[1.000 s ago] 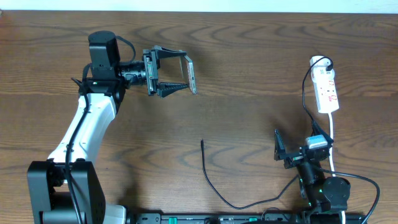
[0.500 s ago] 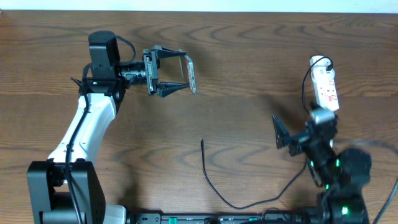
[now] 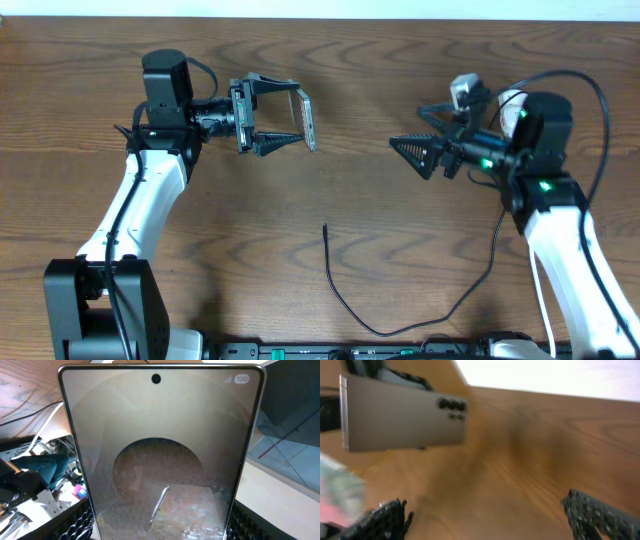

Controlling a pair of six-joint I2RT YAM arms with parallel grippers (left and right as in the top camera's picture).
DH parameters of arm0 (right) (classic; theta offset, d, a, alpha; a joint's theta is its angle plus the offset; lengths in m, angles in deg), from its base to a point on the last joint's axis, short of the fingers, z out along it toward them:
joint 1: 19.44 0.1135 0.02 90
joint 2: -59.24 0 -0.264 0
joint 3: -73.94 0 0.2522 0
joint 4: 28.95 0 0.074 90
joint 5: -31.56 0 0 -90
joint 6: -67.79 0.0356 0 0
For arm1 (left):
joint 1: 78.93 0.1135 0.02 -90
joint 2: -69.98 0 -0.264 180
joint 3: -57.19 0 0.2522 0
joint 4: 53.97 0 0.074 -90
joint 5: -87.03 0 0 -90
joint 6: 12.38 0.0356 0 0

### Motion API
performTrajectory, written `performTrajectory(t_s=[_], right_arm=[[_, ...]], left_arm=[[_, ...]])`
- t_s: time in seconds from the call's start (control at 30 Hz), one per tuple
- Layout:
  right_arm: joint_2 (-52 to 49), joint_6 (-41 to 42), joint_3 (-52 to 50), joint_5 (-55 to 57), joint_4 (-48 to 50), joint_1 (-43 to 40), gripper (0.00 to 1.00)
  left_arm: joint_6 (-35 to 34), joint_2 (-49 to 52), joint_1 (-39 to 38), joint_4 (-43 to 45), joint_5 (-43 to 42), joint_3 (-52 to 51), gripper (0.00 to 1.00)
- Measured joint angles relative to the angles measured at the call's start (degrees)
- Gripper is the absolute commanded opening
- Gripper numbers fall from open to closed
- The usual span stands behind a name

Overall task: Plug charger to phone and switch on socket
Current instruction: 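Raise the right arm and move its gripper toward the phone, then close the right gripper on the phone's right edge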

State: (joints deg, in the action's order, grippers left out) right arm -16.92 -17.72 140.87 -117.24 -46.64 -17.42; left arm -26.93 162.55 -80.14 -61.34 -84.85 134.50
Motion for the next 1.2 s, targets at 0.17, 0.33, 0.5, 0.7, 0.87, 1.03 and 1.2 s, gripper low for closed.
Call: performTrajectory(t_s=[0.17,0.33,0.5,0.7,0.87,1.03,1.2], right_arm=[[-6.3,4.2,0.3,-6.8,1.9,0.2,0.99],[-9.2,6.6,0.3,-8.7,1.9,0.3,0.99],[-9.3,7.3,0.3,-8.4,2.2,1.2,0.99],[-9.3,7.5,0.3,-5.8,2.6,3.2,0.99],[-9.3,7.7,0.3,-1.6,2.8,5.3,0.99],[-9.3,8.0,0.3,7.4,2.7,10.4,0.97],[-9.3,8.4,0.3,16.0,2.8,15.8,0.96]], left_arm=[[0.4,0.0,0.0,0.0,1.0,0.0,0.07],[1.7,0.0,0.0,0.0,3.2,0.0,0.08],[5.4,0.0,0.0,-3.0,9.4,0.0,0.07],[10.2,0.0,0.0,-11.8,17.9,0.0,0.07],[14.6,0.0,0.0,-19.9,25.4,0.0,0.07],[18.1,-0.1,0.0,-27.1,33.2,0.0,0.07],[19.1,-0.1,-1.2,-29.4,39.5,0.0,0.07]])
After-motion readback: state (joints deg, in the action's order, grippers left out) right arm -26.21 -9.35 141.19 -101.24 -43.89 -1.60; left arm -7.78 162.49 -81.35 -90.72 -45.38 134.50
